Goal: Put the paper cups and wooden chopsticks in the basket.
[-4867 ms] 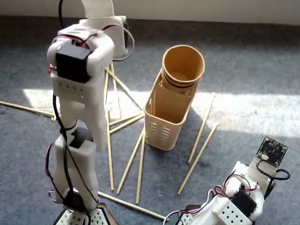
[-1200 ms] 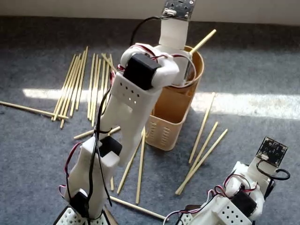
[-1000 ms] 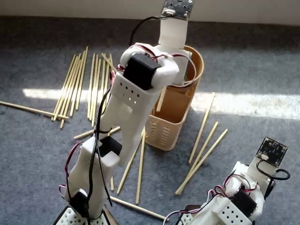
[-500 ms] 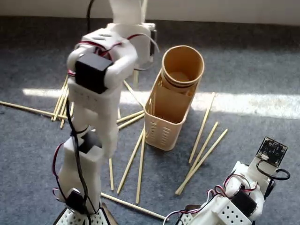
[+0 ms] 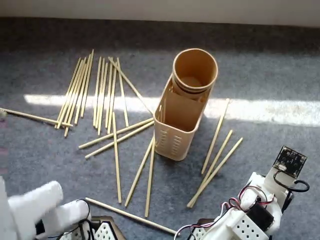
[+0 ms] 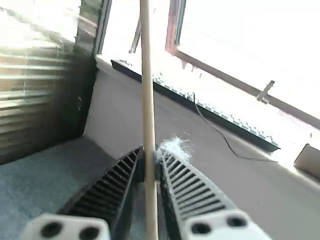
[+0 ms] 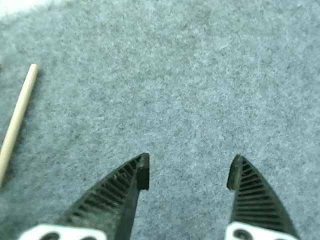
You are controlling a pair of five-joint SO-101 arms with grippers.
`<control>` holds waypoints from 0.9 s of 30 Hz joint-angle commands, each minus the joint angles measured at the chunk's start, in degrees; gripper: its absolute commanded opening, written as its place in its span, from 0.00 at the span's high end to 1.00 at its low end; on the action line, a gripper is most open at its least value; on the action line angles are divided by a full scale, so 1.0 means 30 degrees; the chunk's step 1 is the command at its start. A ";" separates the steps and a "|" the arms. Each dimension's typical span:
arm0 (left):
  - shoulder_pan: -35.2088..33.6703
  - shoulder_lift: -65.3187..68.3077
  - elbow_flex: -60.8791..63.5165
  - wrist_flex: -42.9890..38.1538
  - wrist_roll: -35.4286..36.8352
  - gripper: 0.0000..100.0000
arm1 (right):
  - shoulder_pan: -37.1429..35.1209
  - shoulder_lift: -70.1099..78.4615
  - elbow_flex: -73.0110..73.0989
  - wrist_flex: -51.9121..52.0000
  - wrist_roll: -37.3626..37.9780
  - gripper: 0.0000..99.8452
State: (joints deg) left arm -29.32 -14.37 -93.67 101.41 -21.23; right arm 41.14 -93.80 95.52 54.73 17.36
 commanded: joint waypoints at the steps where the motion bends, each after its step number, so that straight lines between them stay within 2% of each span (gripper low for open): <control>1: 0.0542 -0.2652 0.0308 0.0088 0.0147 1.00 | -0.0190 0.0132 0.2476 0.0103 -0.0147 0.74; 5: 0.3355 -0.4000 0.4117 0.0088 -0.0527 1.00 | -0.0161 0.0132 0.2476 0.0103 -0.0147 0.74; 9: 0.7604 -0.4557 0.9128 0.0029 -0.1670 1.00 | -0.0161 0.0132 0.2476 0.0103 -0.0147 0.74; 11: 0.9451 -0.4381 1.1033 -0.0908 -0.1875 1.00 | -0.0161 0.0132 0.2476 0.0103 -0.0147 0.74; 16: 1.1883 -0.3590 1.5839 -0.7853 -0.0674 1.00 | -0.0161 0.0132 0.2476 0.0103 -0.0147 0.74; 20: 1.4579 -0.2916 2.0733 -1.3480 -0.0645 1.00 | -0.0161 0.0132 0.2476 0.0103 -0.0147 0.74; 23: 1.6161 -0.2857 2.4073 -1.6176 -0.0645 1.00 | -0.0161 0.0132 0.2476 0.0103 -0.0147 0.74; 27: 1.7451 -0.3385 2.7590 -1.8403 -0.0645 1.00 | -0.0190 0.0132 0.2476 0.0103 -0.0147 0.74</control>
State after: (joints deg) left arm 20.26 -22.55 -16.84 52.18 -23.69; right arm 41.14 -93.80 95.52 54.73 17.36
